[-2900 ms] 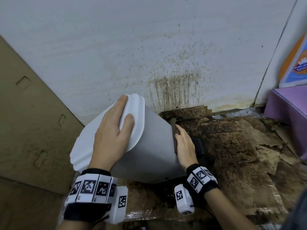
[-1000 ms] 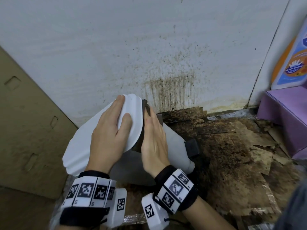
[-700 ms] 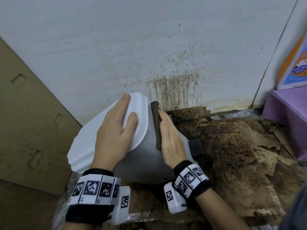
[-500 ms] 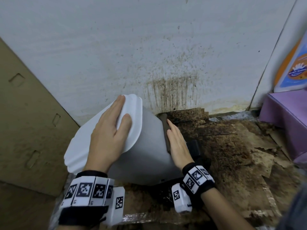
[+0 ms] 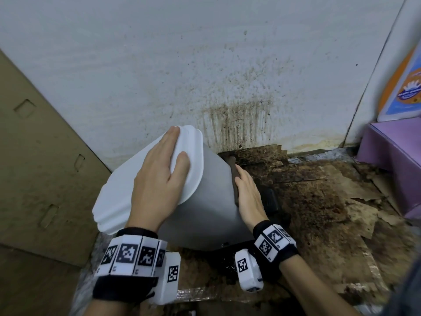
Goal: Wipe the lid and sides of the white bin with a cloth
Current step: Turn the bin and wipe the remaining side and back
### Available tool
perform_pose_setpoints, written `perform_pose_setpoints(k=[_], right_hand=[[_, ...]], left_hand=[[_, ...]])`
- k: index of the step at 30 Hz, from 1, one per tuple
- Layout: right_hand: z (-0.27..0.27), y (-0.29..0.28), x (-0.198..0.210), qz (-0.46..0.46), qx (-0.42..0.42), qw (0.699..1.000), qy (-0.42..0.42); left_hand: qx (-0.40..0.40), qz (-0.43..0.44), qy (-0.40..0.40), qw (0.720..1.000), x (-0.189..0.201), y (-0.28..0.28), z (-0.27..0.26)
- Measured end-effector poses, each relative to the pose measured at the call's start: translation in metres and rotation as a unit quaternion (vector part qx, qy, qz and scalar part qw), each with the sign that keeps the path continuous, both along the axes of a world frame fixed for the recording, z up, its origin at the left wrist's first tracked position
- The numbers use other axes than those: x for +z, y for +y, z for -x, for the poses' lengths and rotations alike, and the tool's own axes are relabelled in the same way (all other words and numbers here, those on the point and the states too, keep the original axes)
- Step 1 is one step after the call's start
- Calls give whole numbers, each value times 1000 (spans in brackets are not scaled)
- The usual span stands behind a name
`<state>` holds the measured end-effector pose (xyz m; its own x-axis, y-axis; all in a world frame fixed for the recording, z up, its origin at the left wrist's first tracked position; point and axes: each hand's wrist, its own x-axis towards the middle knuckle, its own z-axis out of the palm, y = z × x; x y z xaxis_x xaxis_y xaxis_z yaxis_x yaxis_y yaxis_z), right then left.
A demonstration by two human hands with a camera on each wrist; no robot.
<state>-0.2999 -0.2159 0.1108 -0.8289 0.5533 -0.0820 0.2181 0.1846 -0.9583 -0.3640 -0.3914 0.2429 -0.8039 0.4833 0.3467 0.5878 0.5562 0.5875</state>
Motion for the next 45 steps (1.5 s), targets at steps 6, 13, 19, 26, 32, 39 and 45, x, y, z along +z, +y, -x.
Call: perform_pose_setpoints(k=[6,13,19,26,32,39,45], right_hand=[[12,-44,64,-3,44,993,112],[11,-64,66,-105,24,978,179],[-2,-45,27,-86,-5,985,149],[-27,-19,-34,-34,-71,996,34],[-32,-17,-43,-24,-92,995,25],[-20,-49,-16,-81,-93,986,113],[-12,-90,36,-164,-26,966,197]], left_hand=[[6,0,3,1000,0,0,0],[3,-4,-2,1000,-1,-2,0],[-5,-10,-5,1000,-1,1,-1],[1,-27,-17,999,2,-6,3],[-1,-29,-17,999,2,-1,0],[14,-20,-10,1000,2,-4,4],[15,-22,-8,1000,2,-6,5]])
